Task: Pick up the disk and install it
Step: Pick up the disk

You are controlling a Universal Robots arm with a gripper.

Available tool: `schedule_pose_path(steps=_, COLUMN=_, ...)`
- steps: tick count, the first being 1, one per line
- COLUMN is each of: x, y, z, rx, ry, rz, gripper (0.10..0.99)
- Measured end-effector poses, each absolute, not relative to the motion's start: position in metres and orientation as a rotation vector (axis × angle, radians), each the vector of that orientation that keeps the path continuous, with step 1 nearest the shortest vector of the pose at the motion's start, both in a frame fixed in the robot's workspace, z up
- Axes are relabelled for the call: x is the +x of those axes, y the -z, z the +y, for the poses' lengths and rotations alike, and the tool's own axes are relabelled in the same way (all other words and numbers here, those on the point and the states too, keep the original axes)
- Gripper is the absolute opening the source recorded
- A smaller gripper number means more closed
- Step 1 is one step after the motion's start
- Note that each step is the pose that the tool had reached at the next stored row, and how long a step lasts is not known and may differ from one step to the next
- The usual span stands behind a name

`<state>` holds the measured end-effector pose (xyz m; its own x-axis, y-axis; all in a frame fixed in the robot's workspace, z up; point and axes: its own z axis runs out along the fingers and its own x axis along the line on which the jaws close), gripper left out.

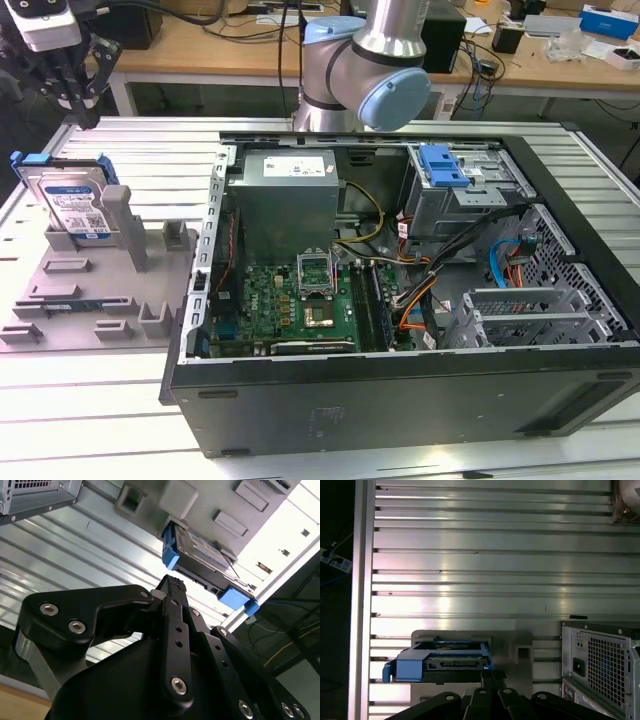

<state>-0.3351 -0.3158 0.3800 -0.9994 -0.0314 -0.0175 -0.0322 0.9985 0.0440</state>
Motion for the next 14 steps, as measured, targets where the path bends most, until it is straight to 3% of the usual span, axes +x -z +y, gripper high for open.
schedule_pose_path(steps=14, x=-0.3351, y=-0.3801, z=-0.3158, rx=-0.61, ry=-0.069, rz=3.089, gripper=0.106)
